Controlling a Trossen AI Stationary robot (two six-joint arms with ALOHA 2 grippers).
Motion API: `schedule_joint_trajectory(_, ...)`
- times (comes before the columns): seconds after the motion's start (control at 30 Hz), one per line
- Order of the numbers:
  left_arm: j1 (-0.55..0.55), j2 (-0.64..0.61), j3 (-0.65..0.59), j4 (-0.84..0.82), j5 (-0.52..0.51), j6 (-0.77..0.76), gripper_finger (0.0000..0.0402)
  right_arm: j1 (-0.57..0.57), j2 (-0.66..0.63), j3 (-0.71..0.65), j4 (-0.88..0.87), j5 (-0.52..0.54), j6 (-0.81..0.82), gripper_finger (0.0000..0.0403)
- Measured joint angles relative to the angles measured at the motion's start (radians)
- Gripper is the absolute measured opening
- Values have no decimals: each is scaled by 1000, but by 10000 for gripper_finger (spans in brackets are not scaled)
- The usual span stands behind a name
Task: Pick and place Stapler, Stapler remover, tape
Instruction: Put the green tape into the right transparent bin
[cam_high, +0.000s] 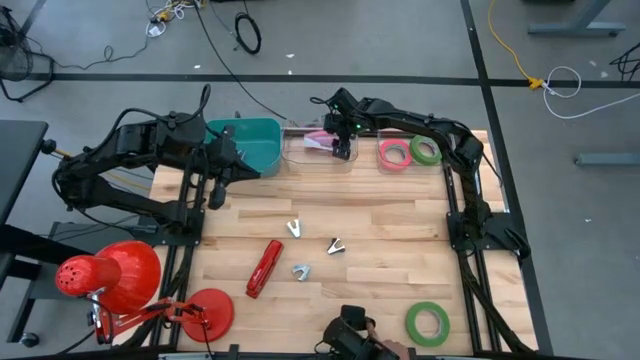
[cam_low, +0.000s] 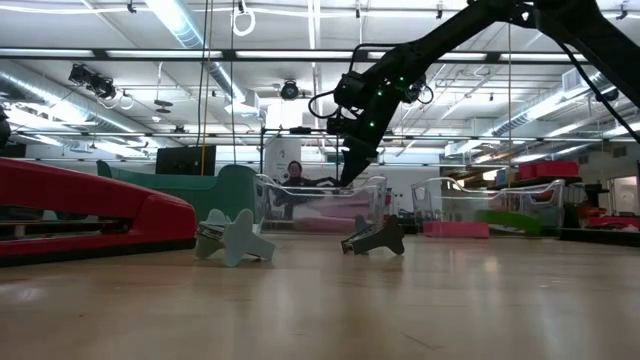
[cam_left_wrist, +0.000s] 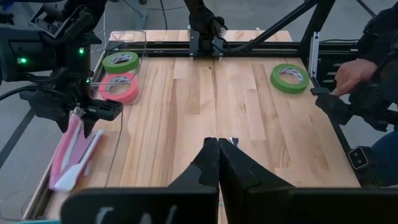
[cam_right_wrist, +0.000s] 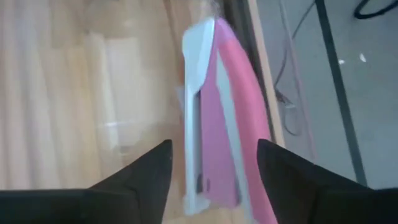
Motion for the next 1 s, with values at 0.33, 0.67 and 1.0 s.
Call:
schedule_joint_trajectory(0.33,0,0,0,0,0,1,0,0,-1,0,7,36,0,249)
schedule_joint_trajectory(0.67,0,0,0,0,0,1,0,6,-104,0,39,36,0,244)
schedule_joint_trajectory(1.0,0,0,0,0,0,2,0,81,-234,0,-13,36,-27,240)
